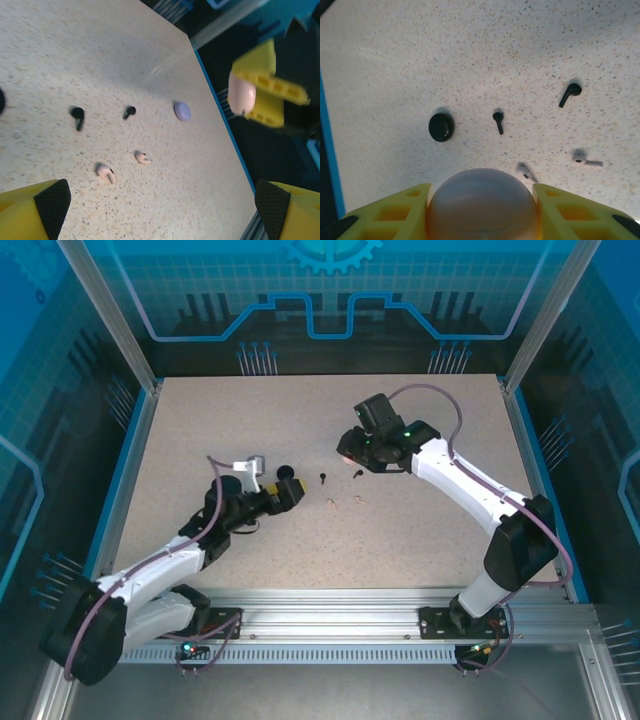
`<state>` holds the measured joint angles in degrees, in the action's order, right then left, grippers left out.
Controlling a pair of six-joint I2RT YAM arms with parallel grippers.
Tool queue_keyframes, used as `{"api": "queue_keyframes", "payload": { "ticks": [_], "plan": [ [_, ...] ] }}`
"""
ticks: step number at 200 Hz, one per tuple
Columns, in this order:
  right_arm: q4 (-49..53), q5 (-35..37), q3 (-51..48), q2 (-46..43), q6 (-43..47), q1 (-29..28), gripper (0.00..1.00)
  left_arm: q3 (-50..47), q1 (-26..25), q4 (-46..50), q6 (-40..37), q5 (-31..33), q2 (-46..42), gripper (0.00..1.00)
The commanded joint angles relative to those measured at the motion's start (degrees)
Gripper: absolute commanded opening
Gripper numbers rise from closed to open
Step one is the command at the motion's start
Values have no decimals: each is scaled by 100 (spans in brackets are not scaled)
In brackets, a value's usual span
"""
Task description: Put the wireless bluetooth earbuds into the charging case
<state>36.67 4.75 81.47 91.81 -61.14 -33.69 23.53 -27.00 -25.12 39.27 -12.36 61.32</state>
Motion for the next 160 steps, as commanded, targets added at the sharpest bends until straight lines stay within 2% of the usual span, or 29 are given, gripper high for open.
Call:
{"api": "queue_keyframes", "payload": {
  "ticks": [1, 29, 75, 94, 135, 160],
  "plan": [
    [-470, -194, -135, -154, -844, 9, 36, 309, -369, -702, -799, 202, 328, 99],
    [-705, -206, -291, -176, -1611, -91, 36, 328, -636, -1487, -906, 524, 767, 99],
    [-1031, 128, -597, -355, -2604, -303, 35, 476, -649, -2547, -407, 692, 1380, 95],
    [-1012, 237, -546, -403, -2698, -365, 36, 566, -635, -2851, -250, 585, 1642, 91],
    [-986, 368, -566, -495, -2789, -384, 36, 741, -472, -3689, 309, 72, 2393, 74],
    [-981, 398, -634, -553, -2824, -379, 37, 845, -316, -4225, 707, -139, 2753, 73]
  ]
}}
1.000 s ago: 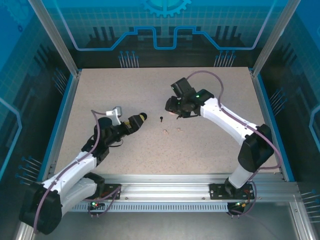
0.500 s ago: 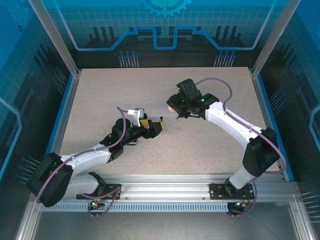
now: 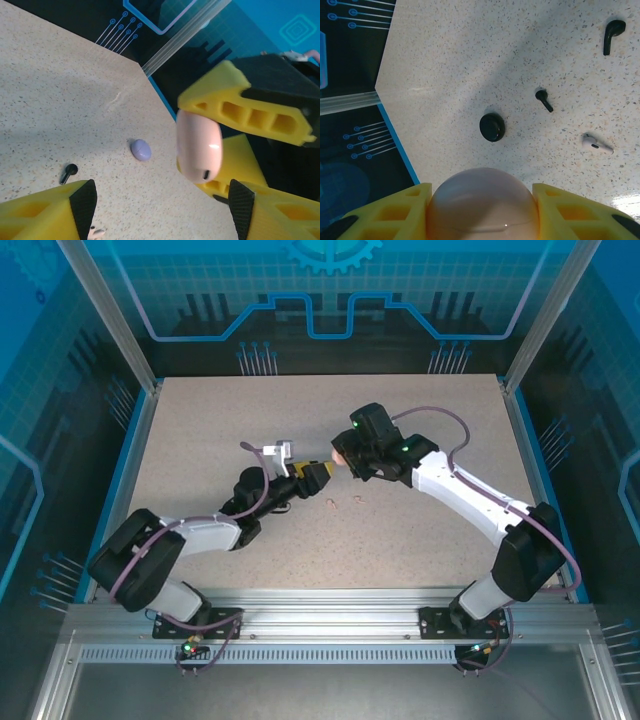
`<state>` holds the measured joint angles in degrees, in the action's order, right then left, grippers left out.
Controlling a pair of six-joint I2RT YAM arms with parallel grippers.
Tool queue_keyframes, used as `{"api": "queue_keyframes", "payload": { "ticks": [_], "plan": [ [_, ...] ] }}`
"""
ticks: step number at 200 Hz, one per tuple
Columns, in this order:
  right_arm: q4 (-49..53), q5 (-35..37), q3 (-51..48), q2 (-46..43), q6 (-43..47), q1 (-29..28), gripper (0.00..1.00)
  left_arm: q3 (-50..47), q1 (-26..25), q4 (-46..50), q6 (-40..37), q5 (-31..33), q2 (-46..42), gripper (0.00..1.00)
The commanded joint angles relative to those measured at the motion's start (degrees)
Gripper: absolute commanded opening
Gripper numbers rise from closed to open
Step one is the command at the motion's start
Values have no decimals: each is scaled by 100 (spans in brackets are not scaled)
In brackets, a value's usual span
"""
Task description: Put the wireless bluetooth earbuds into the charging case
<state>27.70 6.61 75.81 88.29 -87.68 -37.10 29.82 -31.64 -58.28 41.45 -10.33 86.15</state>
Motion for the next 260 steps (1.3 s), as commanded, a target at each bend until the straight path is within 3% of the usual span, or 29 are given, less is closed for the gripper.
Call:
{"api": "queue_keyframes", "payload": {
  "ticks": [1, 96, 260],
  "plan": [
    [-88, 215, -72, -204, -170, -41, 37, 225, 148, -911, 496, -349, 279, 73],
    [-24, 297, 10, -61, -138, -38, 37, 575, 101, -861, 455, -663, 583, 63],
    [24, 187, 263, 294, -17, -155, 36, 854, -71, -640, 232, -305, 980, 48]
  ]
}}
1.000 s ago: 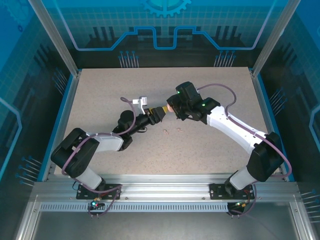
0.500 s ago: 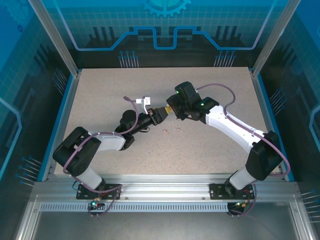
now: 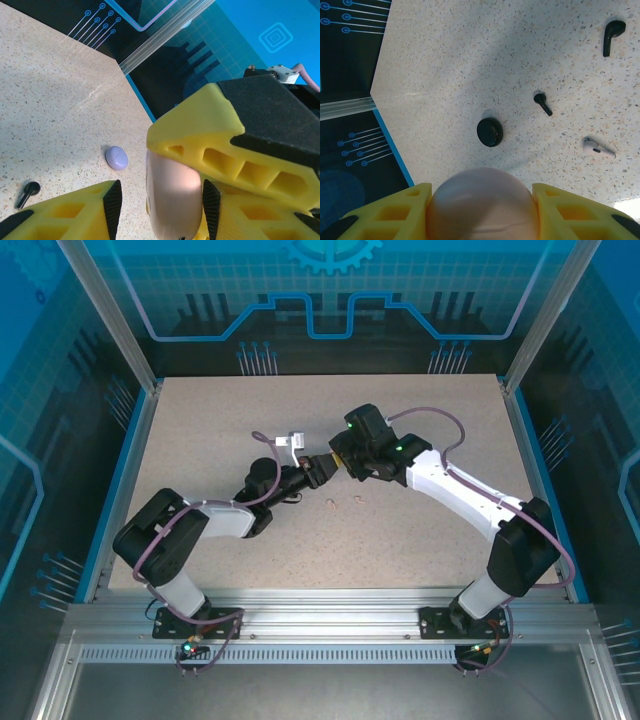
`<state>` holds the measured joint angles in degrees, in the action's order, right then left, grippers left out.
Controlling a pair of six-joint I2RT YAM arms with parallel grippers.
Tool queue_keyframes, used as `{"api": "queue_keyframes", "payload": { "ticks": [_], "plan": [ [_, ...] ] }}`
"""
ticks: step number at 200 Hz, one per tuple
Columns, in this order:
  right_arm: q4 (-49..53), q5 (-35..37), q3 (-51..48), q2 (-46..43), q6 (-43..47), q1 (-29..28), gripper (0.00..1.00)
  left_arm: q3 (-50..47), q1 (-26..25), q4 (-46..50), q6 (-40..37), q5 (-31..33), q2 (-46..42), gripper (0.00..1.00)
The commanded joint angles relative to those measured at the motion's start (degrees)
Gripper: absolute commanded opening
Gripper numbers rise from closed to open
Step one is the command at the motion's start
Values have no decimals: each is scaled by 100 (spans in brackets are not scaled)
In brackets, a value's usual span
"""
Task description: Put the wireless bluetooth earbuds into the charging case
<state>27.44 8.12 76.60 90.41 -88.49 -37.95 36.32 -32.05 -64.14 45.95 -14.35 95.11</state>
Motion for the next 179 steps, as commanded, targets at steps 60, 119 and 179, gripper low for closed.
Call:
{"api": "queue_keyframes", "payload": {
  "ticks": [60, 119, 179],
  "plan": [
    [24, 5, 173, 99, 69, -81, 36, 305, -31, -50, -227, 133, 203, 41],
    [18, -10, 160, 108, 60, -98, 36, 382, -47, -64, -218, 160, 314, 29],
    [16, 43, 153, 64, 47, -98, 37, 384, -59, -64, -210, 205, 320, 17]
  ]
}}
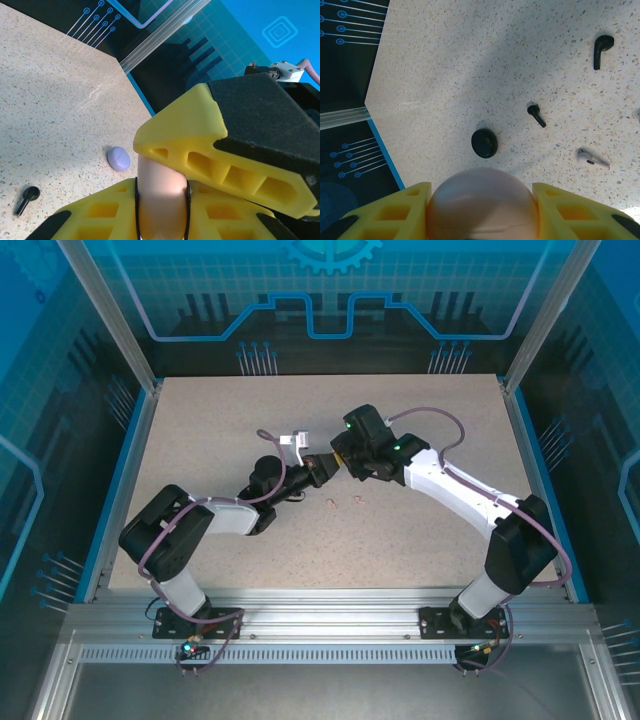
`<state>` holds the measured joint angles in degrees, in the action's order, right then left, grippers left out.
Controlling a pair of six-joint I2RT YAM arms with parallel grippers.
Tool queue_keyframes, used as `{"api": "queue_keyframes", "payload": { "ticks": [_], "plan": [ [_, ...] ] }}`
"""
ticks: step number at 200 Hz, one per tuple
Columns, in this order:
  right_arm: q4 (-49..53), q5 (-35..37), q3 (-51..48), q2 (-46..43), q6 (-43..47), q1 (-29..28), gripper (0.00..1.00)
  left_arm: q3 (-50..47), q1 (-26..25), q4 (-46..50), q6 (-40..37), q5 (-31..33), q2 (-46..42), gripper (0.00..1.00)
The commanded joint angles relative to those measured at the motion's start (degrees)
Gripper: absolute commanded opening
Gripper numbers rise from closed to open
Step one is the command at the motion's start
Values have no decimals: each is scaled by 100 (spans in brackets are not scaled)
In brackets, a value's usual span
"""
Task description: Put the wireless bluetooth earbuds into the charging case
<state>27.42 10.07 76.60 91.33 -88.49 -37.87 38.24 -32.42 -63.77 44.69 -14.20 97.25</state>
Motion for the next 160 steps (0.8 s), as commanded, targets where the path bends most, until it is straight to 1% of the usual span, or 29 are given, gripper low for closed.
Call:
{"api": "queue_keyframes", "payload": {
  "ticks": [1, 13, 29, 51, 71, 96, 114, 123, 136, 141, 160],
  "plan": [
    [18, -153, 153, -27, 49, -107, 37, 192, -20, -101, -83, 189, 108, 16],
    [27, -145, 142, -43, 36, -102, 38, 184, -25, -96, -74, 188, 106, 13],
    [31, -127, 134, -54, 17, -68, 45, 169, -31, -92, -57, 202, 108, 9],
    [26, -128, 133, -112, 75, 36, 65, 136, -30, -78, -30, 202, 84, 5],
    [204, -22, 164, -285, 203, 199, 76, 105, -28, -5, -11, 227, 33, 2],
    [391, 288, -24, -780, 541, 429, 78, 81, -33, 249, -68, 160, -84, 0],
    [378, 273, -312, -1198, 1109, 712, 79, 78, 13, 640, -196, 31, -247, 0],
    [258, 149, -525, -1411, 1565, 880, 79, 78, 67, 841, -300, -79, -353, 0],
    [70, -222, -821, -1647, 2239, 1206, 79, 90, 184, 1152, -421, -357, -509, 0],
    [-23, -407, -939, -1722, 2512, 1318, 82, 111, 248, 1272, -469, -487, -559, 0],
    [-419, -1145, -1251, -1852, 3816, 1616, 82, 203, 440, 1798, -724, -952, -783, 0]
  ]
}}
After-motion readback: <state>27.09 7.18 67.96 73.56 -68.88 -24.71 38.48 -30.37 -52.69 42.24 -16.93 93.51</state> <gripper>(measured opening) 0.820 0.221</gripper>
